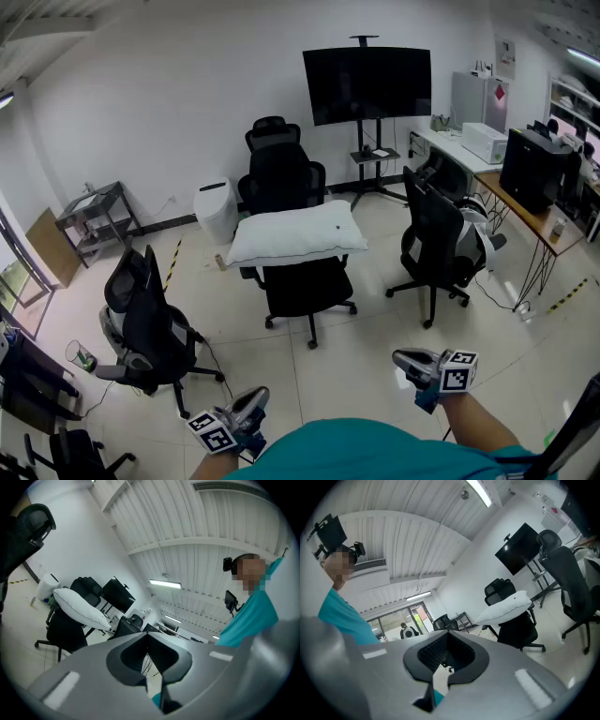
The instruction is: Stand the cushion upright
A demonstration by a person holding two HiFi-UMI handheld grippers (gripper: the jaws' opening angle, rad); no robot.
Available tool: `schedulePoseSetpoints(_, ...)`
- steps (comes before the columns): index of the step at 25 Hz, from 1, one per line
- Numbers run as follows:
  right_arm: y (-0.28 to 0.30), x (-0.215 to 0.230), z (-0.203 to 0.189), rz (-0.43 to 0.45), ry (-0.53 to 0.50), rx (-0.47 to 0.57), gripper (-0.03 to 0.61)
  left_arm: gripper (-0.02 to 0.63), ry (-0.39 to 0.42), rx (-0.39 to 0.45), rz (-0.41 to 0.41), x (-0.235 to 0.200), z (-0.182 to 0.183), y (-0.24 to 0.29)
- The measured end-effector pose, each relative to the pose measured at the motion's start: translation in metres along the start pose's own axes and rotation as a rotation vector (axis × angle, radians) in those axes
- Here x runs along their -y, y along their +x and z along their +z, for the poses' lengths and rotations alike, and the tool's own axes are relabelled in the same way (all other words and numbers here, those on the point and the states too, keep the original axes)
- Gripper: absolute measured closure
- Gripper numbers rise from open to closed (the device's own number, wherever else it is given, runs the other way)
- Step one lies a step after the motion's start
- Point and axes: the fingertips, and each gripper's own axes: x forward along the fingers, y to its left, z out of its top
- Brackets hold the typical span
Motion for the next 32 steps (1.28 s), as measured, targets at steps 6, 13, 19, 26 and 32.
schedulePoseSetpoints(6, -0.010, 0.008, 0.008, -0.005, -0.031, -0.008, 0.577, 0.603, 0.007, -0.001, 0.002, 0.005, -0.003, 0.018)
schedulePoseSetpoints(13, -0.034, 0.022, 0.029, -0.051, -0.221, -0.065, 0.577, 0.603, 0.029, -0.001, 0.035, 0.018, -0.014, 0.048)
schedulePoseSetpoints(19, -0.049, 0.044, 0.038, -0.092, -0.392, -0.135, 0.577, 0.603, 0.057, 0.000, 0.075, 0.028, -0.023, 0.074)
schedulePoseSetpoints(26, -0.025, 0.071, 0.040, -0.053, -0.363, -0.160, 0.577, 0.603, 0.030, -0.004, 0.107, 0.008, -0.023, 0.084)
schedulePoseSetpoints(32, 0.052, 0.092, 0.063, -0.065, -0.376, -0.154, 0.577, 0.603, 0.008, 0.025, 0.086, -0.070, 0.018, 0.082)
